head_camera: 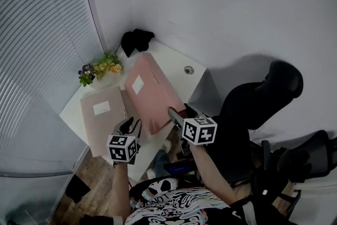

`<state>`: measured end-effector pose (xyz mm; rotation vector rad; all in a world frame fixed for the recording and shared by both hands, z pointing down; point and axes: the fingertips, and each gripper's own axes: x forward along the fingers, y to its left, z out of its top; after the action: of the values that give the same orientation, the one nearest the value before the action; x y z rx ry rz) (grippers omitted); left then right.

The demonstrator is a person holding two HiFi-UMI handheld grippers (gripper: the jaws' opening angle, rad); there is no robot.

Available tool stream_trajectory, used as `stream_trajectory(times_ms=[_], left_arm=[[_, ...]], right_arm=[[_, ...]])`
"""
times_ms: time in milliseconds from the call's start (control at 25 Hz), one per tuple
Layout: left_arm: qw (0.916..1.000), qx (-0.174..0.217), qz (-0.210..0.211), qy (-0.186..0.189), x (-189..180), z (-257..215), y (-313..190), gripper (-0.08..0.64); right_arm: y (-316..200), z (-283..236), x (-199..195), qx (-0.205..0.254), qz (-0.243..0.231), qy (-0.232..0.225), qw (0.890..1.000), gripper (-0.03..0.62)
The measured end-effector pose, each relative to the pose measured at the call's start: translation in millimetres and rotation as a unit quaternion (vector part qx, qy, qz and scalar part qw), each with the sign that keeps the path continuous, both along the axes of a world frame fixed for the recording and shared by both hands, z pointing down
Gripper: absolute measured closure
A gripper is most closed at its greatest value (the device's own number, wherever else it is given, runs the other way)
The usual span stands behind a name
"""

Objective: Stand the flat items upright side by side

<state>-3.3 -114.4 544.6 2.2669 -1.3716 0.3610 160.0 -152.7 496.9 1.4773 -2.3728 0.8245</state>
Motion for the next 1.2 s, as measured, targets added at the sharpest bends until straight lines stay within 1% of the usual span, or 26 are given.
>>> stream_trajectory(times_ms=[400,560,760,920,1000,1200], left_arm=[[1.0,0.0,-0.004,0.0,-4.1,-1.1,2.9,0.433],[1.0,0.002,-0.004,0.0,-3.0,-2.3,2.7,0.433],[1.0,0.006,-0.004,-0.003,0.7,-6.8,3.5,0.433],[0.9999,0.01,-0.002,0.009,3.5,-10.4,3.9,0.433],[0.9999,0.01,-0.002,0.013,4.9,-11.5,5.0,0.433],[0.9998,0.011,-0.006,0.015,3.6,-13.9,7.5,0.433]], right_arm=[[0.6,-7.5,-4.8,0.023,0.003,0.041,0.999,0.288],[1.1,-9.6,-6.9,0.033,0.006,0.061,0.998,0.288],[5.8,-12.6,-12.7,0.044,0.003,0.077,0.996,0.288],[8.6,-14.7,-21.6,0.055,-0.001,0.09,0.994,0.286],[10.0,-15.9,-23.7,0.057,-0.001,0.088,0.994,0.287],[14.3,-19.4,-28.3,0.054,-0.008,0.067,0.996,0.291]])
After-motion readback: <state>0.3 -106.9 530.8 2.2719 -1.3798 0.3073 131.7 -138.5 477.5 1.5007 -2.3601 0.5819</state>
